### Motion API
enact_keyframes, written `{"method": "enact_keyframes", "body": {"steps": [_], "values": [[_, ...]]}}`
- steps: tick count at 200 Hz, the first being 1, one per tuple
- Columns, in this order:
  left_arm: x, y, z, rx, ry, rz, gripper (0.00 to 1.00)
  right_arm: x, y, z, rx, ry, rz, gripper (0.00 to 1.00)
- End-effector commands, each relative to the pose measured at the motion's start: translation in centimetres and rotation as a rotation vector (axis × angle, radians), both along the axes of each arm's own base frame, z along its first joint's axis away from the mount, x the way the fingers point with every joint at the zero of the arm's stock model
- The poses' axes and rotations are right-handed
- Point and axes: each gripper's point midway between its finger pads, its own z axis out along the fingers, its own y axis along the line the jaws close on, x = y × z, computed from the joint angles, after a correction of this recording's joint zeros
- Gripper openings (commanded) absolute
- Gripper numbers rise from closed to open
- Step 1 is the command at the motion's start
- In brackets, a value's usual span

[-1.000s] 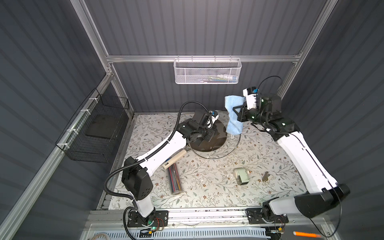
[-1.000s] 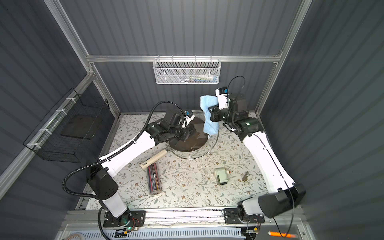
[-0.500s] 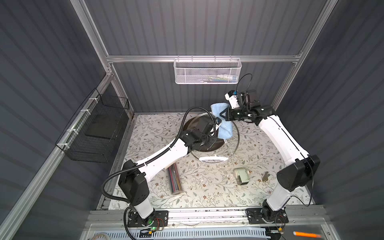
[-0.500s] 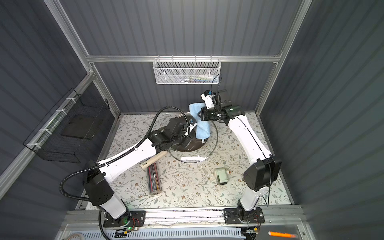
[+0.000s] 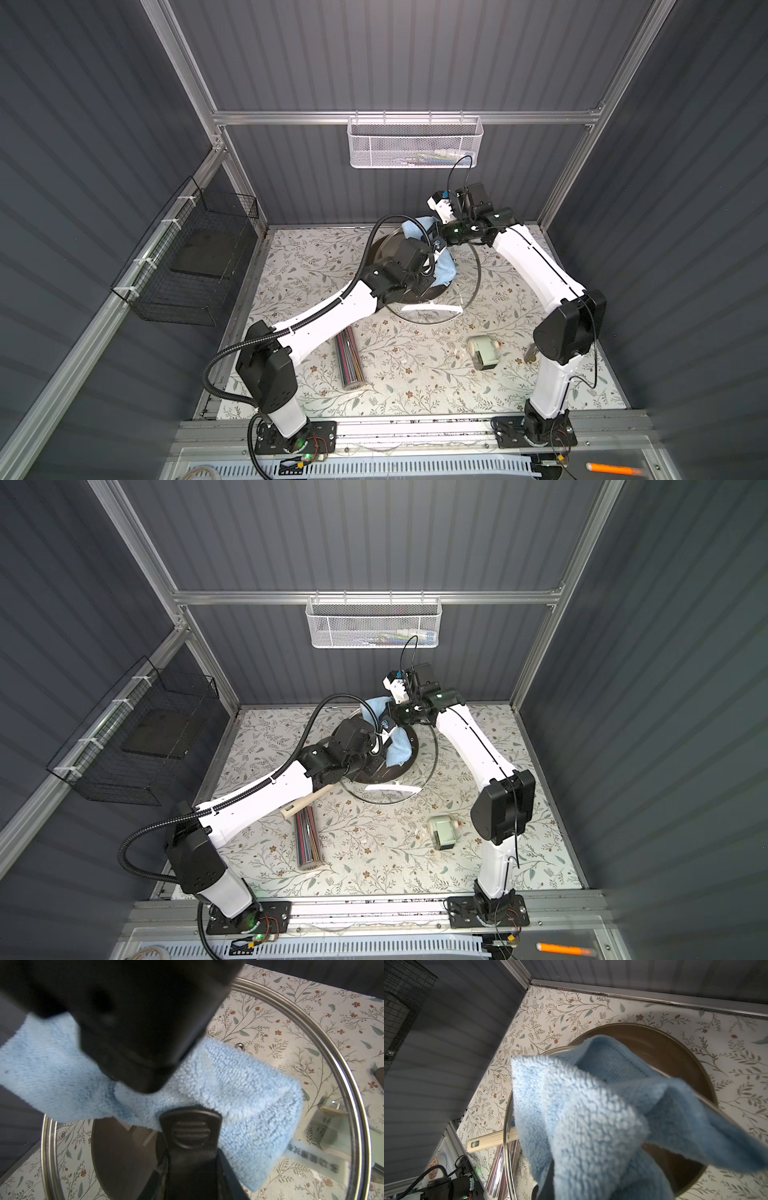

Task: Wipe the pot lid with a cloth
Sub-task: Wipe the pot lid.

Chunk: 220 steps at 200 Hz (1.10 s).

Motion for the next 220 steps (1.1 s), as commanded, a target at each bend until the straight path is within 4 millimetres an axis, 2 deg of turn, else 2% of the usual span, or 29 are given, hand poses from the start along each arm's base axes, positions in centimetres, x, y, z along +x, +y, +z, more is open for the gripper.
{"method": "enact_keyframes", "body": {"steps": [1,24,44,82,107,141,188,220], "values": [[0.4,0.2,11.5,-0.261,-0.255,0.040,0.00,1.1,-3.0,-2.0,-0.120,0.011,-0.096,0.01],[0.8,0.6,11.9,-0.269,-0.274,0.069,0.00,1.3,-5.9,-3.1,-0.156,0.031,-0.175,0.01],[1.3,1.0,12.2,-0.269,-0.293,0.107,0.00,0.6,-7.8,-4.1,-0.156,0.063,-0.219,0.01],[2.5,1.2,13.6,-0.301,-0.345,0.173,0.00,-2.6,-9.0,-6.1,-0.172,0.126,-0.241,0.01],[3.3,0.6,14.4,-0.339,-0.359,0.189,0.00,-5.3,-8.0,-7.0,-0.113,0.166,-0.236,0.01],[4.5,-0.7,15.5,-0.401,-0.368,0.208,0.00,-7.6,-6.9,-8.1,-0.071,0.178,-0.259,0.00],[6.3,-1.8,16.3,-0.504,-0.335,0.255,0.00,-9.1,-4.2,-7.6,0.051,0.137,-0.272,0.00],[6.8,-2.4,16.5,-0.566,-0.301,0.280,0.00,-8.4,-2.2,-5.8,0.180,0.085,-0.294,0.00]]}}
